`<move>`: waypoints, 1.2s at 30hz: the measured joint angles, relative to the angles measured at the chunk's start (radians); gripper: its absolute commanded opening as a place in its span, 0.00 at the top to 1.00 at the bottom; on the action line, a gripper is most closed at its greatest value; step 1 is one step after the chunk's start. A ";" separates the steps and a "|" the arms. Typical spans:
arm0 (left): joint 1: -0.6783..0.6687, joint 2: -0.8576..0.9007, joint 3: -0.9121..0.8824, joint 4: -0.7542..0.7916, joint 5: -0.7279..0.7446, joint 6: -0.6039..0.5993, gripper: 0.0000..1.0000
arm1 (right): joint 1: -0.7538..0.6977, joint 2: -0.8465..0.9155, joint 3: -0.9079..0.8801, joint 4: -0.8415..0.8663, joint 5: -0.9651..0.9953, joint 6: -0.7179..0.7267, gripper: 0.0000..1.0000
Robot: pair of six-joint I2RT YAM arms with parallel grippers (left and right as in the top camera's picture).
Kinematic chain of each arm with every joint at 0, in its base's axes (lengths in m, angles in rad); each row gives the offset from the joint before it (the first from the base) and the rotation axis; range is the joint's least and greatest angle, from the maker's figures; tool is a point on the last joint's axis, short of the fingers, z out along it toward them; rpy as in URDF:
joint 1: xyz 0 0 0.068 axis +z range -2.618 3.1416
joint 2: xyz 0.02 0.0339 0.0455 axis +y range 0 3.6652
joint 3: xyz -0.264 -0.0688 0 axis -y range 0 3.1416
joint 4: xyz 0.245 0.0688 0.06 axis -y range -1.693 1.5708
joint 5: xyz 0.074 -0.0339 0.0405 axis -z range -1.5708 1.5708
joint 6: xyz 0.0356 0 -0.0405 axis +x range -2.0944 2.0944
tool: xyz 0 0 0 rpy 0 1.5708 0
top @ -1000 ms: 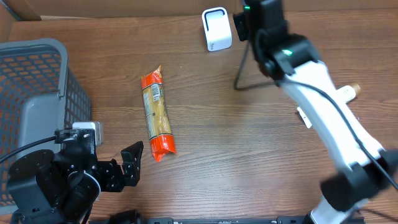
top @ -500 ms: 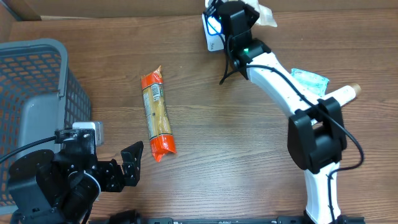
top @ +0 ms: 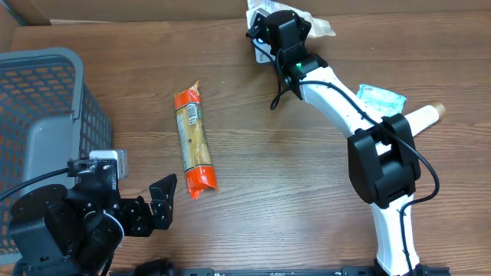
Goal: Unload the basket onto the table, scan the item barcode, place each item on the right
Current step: 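Hold the snack bag's barcode against the white scanner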
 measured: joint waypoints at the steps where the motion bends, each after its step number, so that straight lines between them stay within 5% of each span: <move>1: 0.000 0.000 0.000 0.000 0.000 0.000 0.00 | -0.001 0.000 0.000 0.000 -0.005 -0.002 0.96; 26: 0.000 0.000 0.000 0.000 0.000 0.000 0.01 | -0.063 0.001 0.000 -0.084 -0.106 -0.113 0.96; 36: 0.000 0.000 0.000 0.000 0.000 0.000 0.01 | -0.064 0.002 0.000 -0.146 -0.150 0.071 0.96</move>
